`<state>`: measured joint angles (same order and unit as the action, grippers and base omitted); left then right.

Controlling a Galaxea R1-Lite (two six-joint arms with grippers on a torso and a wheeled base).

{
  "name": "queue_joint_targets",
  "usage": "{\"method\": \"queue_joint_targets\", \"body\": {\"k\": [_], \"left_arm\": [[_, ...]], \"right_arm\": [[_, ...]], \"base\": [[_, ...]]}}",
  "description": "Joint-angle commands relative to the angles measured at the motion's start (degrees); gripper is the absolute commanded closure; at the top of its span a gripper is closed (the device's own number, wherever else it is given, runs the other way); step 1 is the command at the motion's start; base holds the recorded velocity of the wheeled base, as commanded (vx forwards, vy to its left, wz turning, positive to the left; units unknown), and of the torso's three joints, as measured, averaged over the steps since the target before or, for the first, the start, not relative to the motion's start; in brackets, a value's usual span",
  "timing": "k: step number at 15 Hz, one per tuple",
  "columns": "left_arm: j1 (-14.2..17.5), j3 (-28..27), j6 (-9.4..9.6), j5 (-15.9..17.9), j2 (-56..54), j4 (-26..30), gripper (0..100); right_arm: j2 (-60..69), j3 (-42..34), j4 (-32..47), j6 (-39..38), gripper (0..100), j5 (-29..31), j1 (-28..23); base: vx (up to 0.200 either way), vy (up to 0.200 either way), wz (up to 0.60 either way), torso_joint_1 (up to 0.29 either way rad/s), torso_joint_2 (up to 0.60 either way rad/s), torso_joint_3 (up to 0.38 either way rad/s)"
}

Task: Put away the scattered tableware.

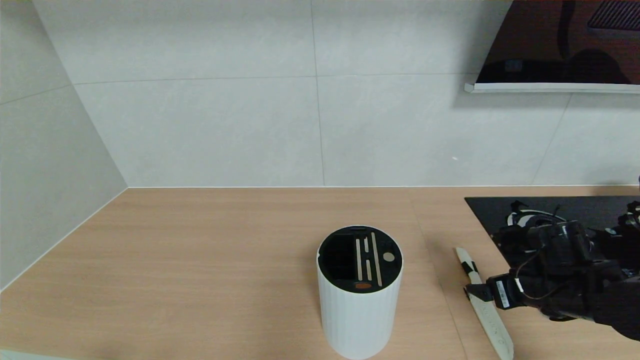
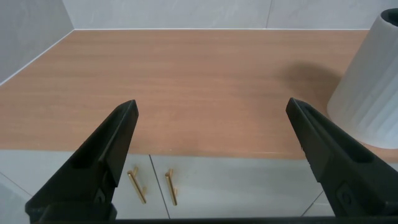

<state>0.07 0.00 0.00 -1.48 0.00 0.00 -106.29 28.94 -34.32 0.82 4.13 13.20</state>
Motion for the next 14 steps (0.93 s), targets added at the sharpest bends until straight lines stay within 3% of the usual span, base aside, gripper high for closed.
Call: {"method": "queue_joint_targets", "body": {"k": [1, 7, 14], "left_arm": [[0.0, 0.0, 0.0, 0.0, 0.0, 0.0, 0], [0.0, 0.0, 0.0, 0.0, 0.0, 0.0, 0], [0.0, 0.0, 0.0, 0.0, 0.0, 0.0, 0]], "right_arm": [[-7.4, -0.7, -2.9, -0.9, 0, 1.0, 0.9], [-15.1, -0.6, -13.2, -5.0, 0, 4.8, 2.4], [-18.2, 0.8, -15.3, -7.5, 0, 6.2, 1.3]], "base": [[0.0, 0.0, 0.0, 0.0, 0.0, 0.0], [0.0, 0.0, 0.0, 0.0, 0.0, 0.0], [0.0, 0.0, 0.0, 0.0, 0.0, 0.0]]}}
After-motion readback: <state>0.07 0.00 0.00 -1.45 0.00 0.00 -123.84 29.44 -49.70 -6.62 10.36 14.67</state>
